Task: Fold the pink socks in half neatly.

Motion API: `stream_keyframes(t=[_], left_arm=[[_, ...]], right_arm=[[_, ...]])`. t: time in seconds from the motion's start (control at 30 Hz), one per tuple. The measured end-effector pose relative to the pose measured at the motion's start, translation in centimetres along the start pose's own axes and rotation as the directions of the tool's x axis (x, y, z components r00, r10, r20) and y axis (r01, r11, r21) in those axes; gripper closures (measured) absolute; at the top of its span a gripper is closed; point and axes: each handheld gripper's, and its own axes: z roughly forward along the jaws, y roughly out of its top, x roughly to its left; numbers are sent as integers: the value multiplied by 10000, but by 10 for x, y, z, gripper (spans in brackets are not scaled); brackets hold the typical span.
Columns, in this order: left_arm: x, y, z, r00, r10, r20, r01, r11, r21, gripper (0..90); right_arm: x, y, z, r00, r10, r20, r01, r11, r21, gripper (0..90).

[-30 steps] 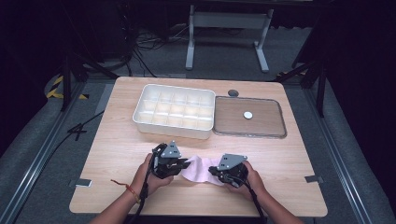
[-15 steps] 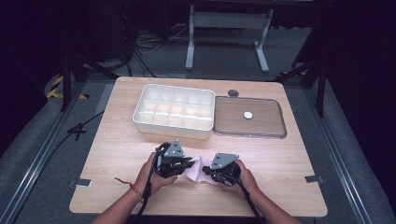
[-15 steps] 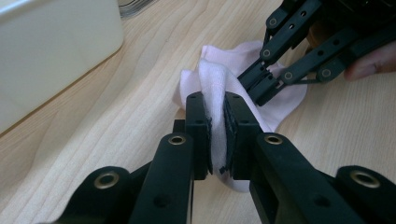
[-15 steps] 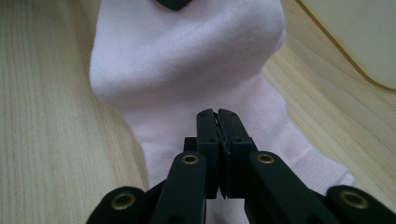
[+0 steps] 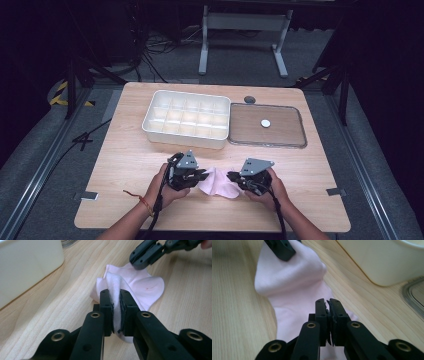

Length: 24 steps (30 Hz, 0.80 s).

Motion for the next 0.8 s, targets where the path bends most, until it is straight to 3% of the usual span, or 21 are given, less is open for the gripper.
stream_keyframes(t=[0.13, 0.4, 0.53, 0.7, 0.8], left_arm=[[-2, 1, 1, 10000, 21, -35, -21, 10000, 22, 821], [-5, 7, 7, 9999, 137, 22, -137, 9998, 126, 814], [-7, 9, 9, 9990, 437, -51, -435, 9984, 356, 805], [-6, 11, 11, 9994, 320, -131, -315, 9987, 400, 798], [-7, 15, 14, 9988, 477, -128, -469, 9975, 538, 799]], right_arm=[[-7, -9, -3, 9998, 176, 29, -177, 9993, 331, 857], [-5, -9, 13, 9997, 159, -161, -145, 9963, 843, 860], [-6, -11, 17, 9994, 236, -257, -212, 9955, 923, 866], [-5, -11, 20, 9992, 231, -320, -199, 9949, 988, 873], [-4, -11, 20, 9994, 202, -298, -172, 9949, 992, 874]])
